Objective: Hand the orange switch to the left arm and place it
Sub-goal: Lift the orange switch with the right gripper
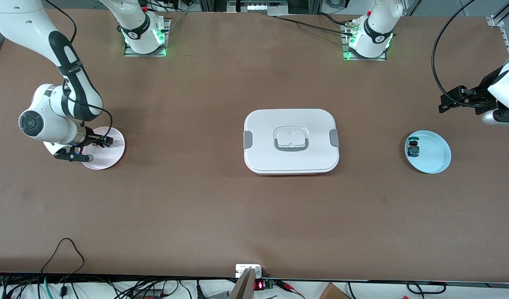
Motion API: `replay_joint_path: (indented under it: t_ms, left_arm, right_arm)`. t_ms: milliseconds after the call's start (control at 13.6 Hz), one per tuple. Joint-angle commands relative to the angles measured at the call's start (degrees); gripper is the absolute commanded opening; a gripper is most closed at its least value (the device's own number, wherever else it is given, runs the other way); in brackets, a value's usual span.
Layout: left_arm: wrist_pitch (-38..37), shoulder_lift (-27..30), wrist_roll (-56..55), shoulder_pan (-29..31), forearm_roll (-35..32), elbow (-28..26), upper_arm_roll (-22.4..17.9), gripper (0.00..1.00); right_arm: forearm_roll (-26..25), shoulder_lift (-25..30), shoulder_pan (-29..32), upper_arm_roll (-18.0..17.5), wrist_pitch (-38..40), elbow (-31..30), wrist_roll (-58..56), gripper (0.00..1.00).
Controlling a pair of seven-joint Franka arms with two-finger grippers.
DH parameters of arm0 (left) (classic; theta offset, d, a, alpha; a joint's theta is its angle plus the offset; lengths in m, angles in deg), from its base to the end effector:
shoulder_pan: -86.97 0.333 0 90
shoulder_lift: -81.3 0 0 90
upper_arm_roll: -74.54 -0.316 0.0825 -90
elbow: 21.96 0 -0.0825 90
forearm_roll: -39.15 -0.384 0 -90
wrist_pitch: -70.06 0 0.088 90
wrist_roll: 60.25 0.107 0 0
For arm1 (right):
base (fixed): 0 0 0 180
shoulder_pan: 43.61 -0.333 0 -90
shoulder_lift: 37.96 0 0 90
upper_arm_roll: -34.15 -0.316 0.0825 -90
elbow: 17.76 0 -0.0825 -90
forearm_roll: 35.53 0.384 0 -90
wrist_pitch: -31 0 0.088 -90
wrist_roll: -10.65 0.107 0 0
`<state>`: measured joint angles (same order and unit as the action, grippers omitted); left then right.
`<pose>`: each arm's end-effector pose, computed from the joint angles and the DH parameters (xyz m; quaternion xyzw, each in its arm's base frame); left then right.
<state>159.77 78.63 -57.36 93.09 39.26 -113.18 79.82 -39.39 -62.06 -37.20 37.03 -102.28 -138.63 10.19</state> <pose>0.5657 0.0092 0.5881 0.9992 -0.0179 -0.0363 0.0043 0.5494 -0.0914 0.1984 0.9930 -0.0500 -0.1041 0.0237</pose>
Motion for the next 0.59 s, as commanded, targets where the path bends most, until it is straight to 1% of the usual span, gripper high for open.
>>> replay_joint_path:
  t_ms: [0, 147, 221, 295, 442, 516]
  left_arm:
    - [-1.4, -0.5, 0.0, -0.1, -0.2, 1.7, 0.1, 1.0]
    - [-1.4, -0.5, -0.1, -0.1, -0.2, 1.7, 0.1, 1.0]
    - [-1.4, -0.5, -0.1, -0.1, -0.2, 1.7, 0.1, 1.0]
    - [-1.4, -0.4, -0.1, -0.1, -0.2, 1.7, 0.1, 1.0]
    - [-1.4, -0.5, -0.1, -0.1, -0.2, 1.7, 0.2, 1.0]
    - [-1.4, -0.4, -0.1, -0.1, -0.2, 1.7, 0.2, 1.0]
  right_arm:
    - [0.3, 3.5, 0.0, -3.0, 11.6, 6.4, -1.3, 0.14]
    - [1.4, 4.6, 0.0, -5.5, 19.2, 12.5, -1.2, 0.14]
    - [2.9, 5.1, -0.2, -6.1, 21.3, 14.7, -1.2, 0.14]
    - [4.2, 5.7, -0.2, -6.7, 22.8, 16.4, -1.3, 0.14]
    - [4.9, 7.3, -0.2, -8.3, 24.7, 18.8, -1.5, 0.14]
    - [4.9, 8.4, -0.2, -10.1, 25.6, 19.8, -1.6, 0.14]
